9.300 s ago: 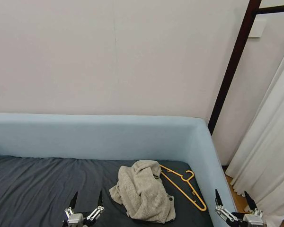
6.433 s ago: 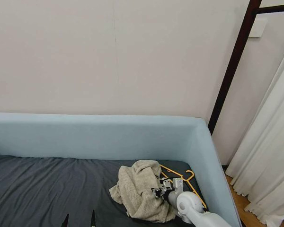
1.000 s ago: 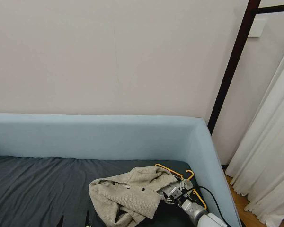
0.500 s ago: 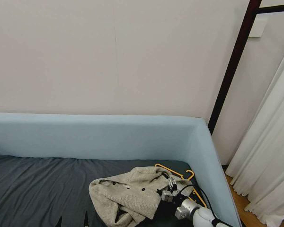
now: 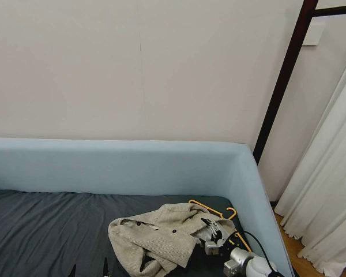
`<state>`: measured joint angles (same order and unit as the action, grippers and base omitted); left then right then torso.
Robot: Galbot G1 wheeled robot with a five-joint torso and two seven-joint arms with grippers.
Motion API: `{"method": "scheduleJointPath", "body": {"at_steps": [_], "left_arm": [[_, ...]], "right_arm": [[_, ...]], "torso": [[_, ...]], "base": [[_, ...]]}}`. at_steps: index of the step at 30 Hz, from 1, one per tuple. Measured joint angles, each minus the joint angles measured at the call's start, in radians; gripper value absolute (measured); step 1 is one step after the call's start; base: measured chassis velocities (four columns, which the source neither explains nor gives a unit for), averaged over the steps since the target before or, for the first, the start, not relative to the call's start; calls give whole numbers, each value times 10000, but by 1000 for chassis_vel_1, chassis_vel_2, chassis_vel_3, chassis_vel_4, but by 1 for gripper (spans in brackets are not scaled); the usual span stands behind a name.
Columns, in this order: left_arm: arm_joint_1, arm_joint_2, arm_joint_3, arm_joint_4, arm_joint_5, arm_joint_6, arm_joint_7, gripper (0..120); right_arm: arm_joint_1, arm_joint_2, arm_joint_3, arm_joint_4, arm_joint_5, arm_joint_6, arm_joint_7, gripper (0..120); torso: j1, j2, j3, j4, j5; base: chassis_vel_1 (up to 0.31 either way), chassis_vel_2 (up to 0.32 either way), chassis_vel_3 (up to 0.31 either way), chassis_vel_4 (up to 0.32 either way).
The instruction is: Pick up the clothes from the sofa and hang them on the clothes hanger.
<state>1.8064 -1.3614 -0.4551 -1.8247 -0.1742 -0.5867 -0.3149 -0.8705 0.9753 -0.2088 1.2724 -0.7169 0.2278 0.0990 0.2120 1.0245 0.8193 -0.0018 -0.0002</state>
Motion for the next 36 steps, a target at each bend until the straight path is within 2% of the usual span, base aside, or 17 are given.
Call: {"method": "scheduleJointPath", "body": {"at_steps": [5, 9, 12, 16, 17, 22, 24, 27, 29, 32, 36], "left_arm": [[96, -2, -49, -51, 8, -4, 0, 100], [131, 5, -84, -48, 1, -47, -1, 100], [132, 6, -94, -42, -19, -74, -1, 100], [108, 16, -105, -10, -34, -81, 0, 100], [108, 16, -105, -10, -34, -81, 0, 100], [80, 0, -108, 7, -37, -81, -4, 100], [77, -4, -108, 8, -37, -81, -4, 100], [76, -11, -122, 19, -40, -82, -7, 100], [76, -12, -128, 19, -42, -82, -7, 100], [73, -22, -138, 25, -47, -84, -9, 100], [47, -47, -120, 35, -43, -85, -12, 100]], "right_arm": [[587, 388, -281, -405, -105, 5, 27, 100], [888, 519, -496, -604, -308, 39, 45, 100], [1040, 618, -605, -793, -581, 117, 52, 93], [1145, 790, -739, -1020, -1132, 411, 52, 77], [1145, 790, -739, -1020, -1132, 411, 52, 77], [1295, 966, -889, -1172, -1401, 657, 62, 53], [1340, 1000, -897, -1236, -1434, 708, 69, 51], [1471, 1055, -923, -1443, -1453, 800, 72, 36], [1495, 1054, -929, -1471, -1453, 823, 72, 32], [1525, 1006, -936, -1489, -1333, 856, 71, 18], [1545, 965, -936, -1573, -1172, 966, 60, 6]], "torso": [[0, 0, 0, 7, 1], [0, 0, 0, 3, 1], [0, 0, 0, 3, 0], [0, 0, 0, 2, 0], [0, 0, 0, 2, 0], [0, 0, 0, 2, 0], [0, 0, 0, 2, 0], [0, 0, 0, 3, 0], [0, 0, 0, 3, 0], [0, 0, 0, 3, 1], [0, 0, 0, 2, 1]], "base": [[0, 0, 0, 0], [0, 0, 0, 0], [0, 0, 0, 0], [0, 0, 0, 0], [0, 0, 0, 0], [0, 0, 0, 0], [0, 0, 0, 0], [0, 0, 0, 0], [0, 0, 0, 0], [0, 0, 0, 0], [0, 0, 0, 0]]}}
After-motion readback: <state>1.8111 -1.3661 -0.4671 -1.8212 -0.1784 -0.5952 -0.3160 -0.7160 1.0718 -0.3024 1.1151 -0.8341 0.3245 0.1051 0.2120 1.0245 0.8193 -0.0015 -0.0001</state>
